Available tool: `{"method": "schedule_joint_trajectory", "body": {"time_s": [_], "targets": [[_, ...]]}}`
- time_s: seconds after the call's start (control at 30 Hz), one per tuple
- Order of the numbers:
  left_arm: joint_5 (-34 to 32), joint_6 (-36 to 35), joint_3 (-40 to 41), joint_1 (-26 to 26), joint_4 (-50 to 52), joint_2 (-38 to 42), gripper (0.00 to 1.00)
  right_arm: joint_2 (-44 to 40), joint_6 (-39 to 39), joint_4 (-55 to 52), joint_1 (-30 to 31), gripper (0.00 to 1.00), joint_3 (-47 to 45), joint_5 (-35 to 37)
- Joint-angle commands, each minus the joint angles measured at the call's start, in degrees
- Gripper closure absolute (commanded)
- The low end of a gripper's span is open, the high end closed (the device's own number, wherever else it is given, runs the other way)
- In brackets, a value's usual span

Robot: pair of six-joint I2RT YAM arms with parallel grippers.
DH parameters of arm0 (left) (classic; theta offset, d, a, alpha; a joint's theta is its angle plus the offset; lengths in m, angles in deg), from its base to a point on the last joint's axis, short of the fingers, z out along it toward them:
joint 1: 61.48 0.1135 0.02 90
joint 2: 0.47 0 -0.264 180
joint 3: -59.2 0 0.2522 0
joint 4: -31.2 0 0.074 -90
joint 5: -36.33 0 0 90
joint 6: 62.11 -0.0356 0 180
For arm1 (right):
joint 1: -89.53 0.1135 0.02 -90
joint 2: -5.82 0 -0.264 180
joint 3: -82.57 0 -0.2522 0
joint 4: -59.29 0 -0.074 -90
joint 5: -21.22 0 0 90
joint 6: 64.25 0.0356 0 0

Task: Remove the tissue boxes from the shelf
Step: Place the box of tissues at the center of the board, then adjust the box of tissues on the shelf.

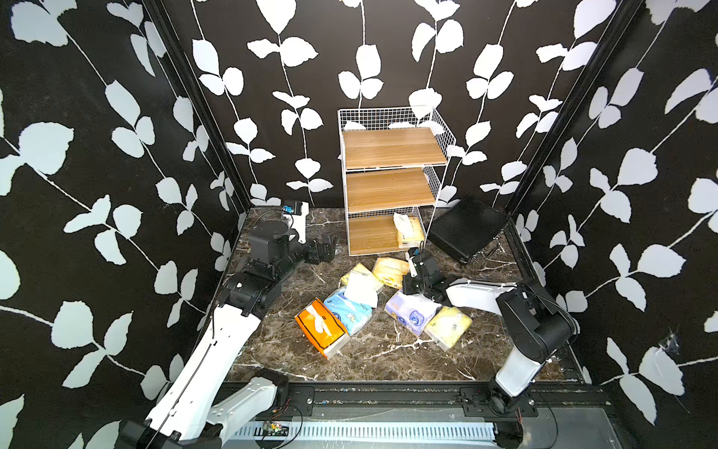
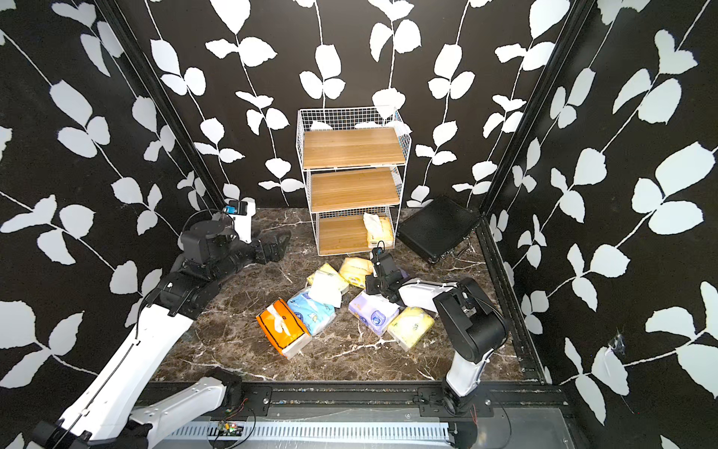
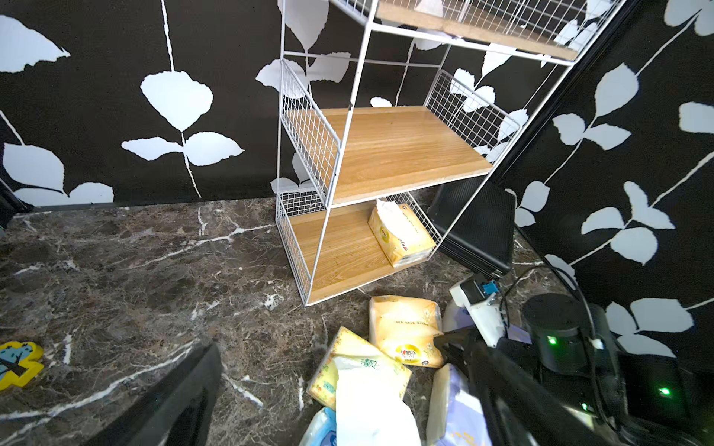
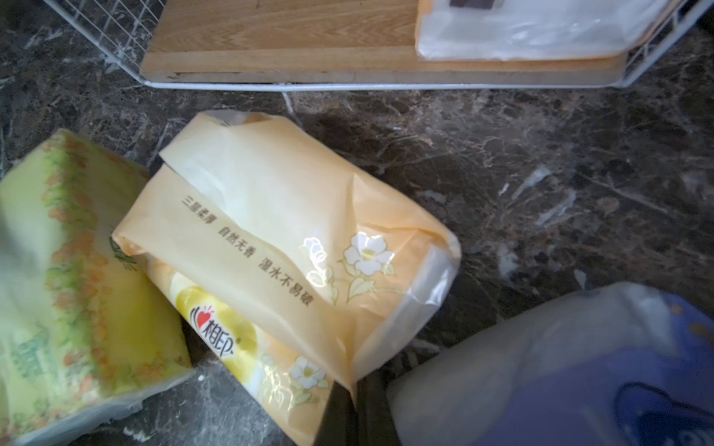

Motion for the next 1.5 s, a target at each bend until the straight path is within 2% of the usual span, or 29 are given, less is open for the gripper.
{"method": "schedule_joint_trajectory", "body": {"time_s": [0.0, 0.03, 0.13, 0.33, 0.47, 0.53, 0.67, 0.77, 0.87, 1.07, 1.2, 1.47], "targets": [[0.0, 3.4, 3.1, -0.9, 2.6, 3.2, 0.01, -3.4, -1.0, -1.8, 0.5, 0.56, -1.1, 0.5], [0.0, 3.5, 4.0, -1.1, 2.6, 4.3, 0.01, -4.4, -1.1, -2.4, 0.5, 0.45, -0.8, 0.4], [-0.8, 2.8, 4.9, -1.3, 4.3, 6.3, 0.01, -6.5, -1.1, -4.4, 0.5, 0.36, 0.6, 0.7], [-0.9, 0.8, 6.2, -1.4, 5.4, 7.7, 0.01, -15.5, 1.8, -3.1, -0.2, 0.3, 0.0, 2.0], [-0.4, -2.6, 3.5, -1.4, 4.9, 4.5, 0.01, -18.5, 9.2, 2.4, -2.5, 0.3, -1.6, 0.1], [-1.2, -6.5, 2.1, -1.8, 4.4, 2.3, 0.01, -18.3, 14.5, 4.7, -3.9, 0.31, -1.3, -1.2], [-3.7, -14.2, -1.0, -2.0, 5.1, -3.6, 0.01, -15.3, 20.1, 13.2, -4.7, 0.32, -1.0, -4.9], [-0.2, -16.8, -1.1, -2.0, 3.8, -6.7, 0.01, -11.5, 21.4, 14.6, -4.7, 0.33, 1.6, -5.5], [3.5, -19.4, 2.2, -2.0, 0.0, -7.8, 0.01, -7.5, 22.7, 14.9, -4.7, 0.33, 3.6, -2.7], [4.8, -18.3, 5.4, -2.0, -1.9, -6.9, 0.01, -1.2, 24.2, 18.3, -4.6, 0.33, 5.0, 1.4], [2.5, -17.7, 7.8, -2.0, -4.1, -4.9, 0.01, 3.3, 25.2, 19.0, -4.7, 0.33, 7.3, 4.3], [0.4, -15.8, 6.2, -1.7, -2.3, -6.3, 0.01, 8.7, 24.1, 16.9, -4.5, 0.31, 12.6, 9.7]]}}
